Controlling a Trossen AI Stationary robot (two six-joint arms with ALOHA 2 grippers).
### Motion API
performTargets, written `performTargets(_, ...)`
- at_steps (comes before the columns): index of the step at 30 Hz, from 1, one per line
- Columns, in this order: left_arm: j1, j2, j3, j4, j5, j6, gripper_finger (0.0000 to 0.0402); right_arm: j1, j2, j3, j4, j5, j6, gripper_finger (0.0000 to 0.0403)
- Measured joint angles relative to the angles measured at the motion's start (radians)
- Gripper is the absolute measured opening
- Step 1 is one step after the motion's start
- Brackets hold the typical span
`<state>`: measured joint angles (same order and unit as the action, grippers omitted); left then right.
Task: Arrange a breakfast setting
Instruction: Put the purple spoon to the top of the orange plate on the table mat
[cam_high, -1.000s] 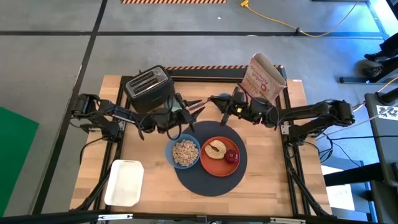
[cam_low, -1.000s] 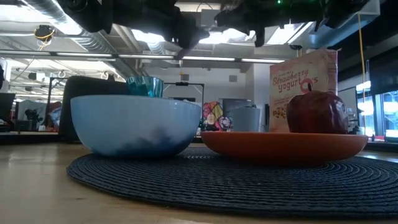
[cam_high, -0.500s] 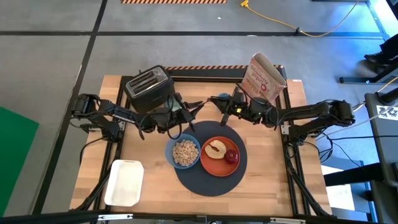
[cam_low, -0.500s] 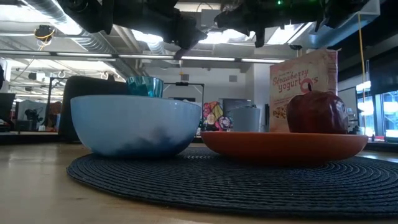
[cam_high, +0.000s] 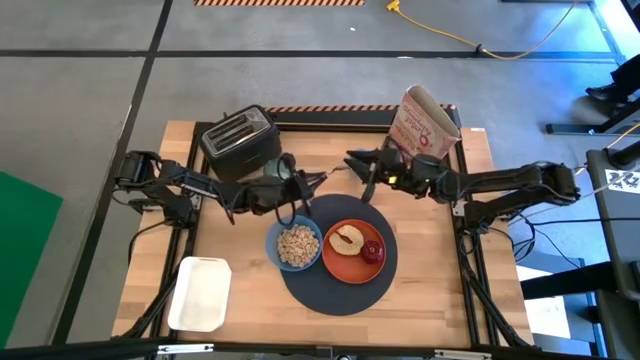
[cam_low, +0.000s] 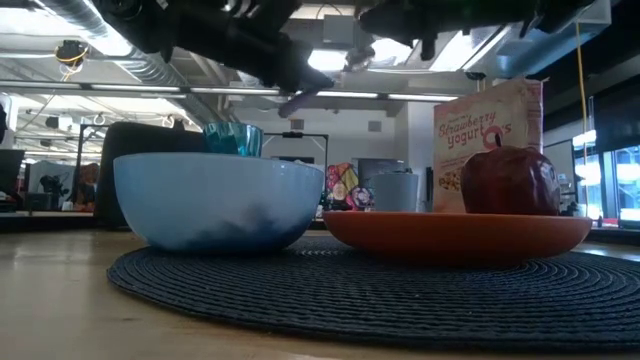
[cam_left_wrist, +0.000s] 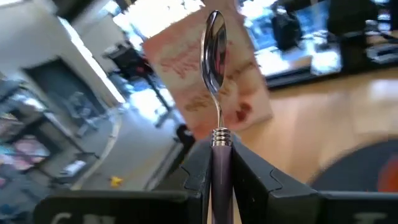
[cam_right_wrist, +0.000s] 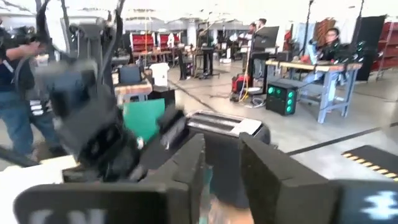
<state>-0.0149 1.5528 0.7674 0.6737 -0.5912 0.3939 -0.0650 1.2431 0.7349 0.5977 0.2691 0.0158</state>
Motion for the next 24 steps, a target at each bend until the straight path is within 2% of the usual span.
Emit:
performTargets(7,0.028,-0.001,0.000,-0.112,0.143,-0.164,0.0048,0.000,-0.066,0.001,-0.062,0.000,-0.002,0.0136)
performTargets(11,0.047,-0.001,0.000,-0.170,0.246,-0.245,0.0048,0.000,-0.082,0.001,-0.089,0.000,-0.002,0.0144)
performTargets(15,0.059,0.028,0.000,-0.193,0.298,-0.303,0.0049,-0.001,-0.086,0.000,-0.091,0.000,-0.002,0.0145)
performTargets(24,0.051,0.283,0.121,-0.222,0.354,-0.341,0.0050,0.000,-0.086,0.000,-0.101,-0.002,-0.006,0.0145)
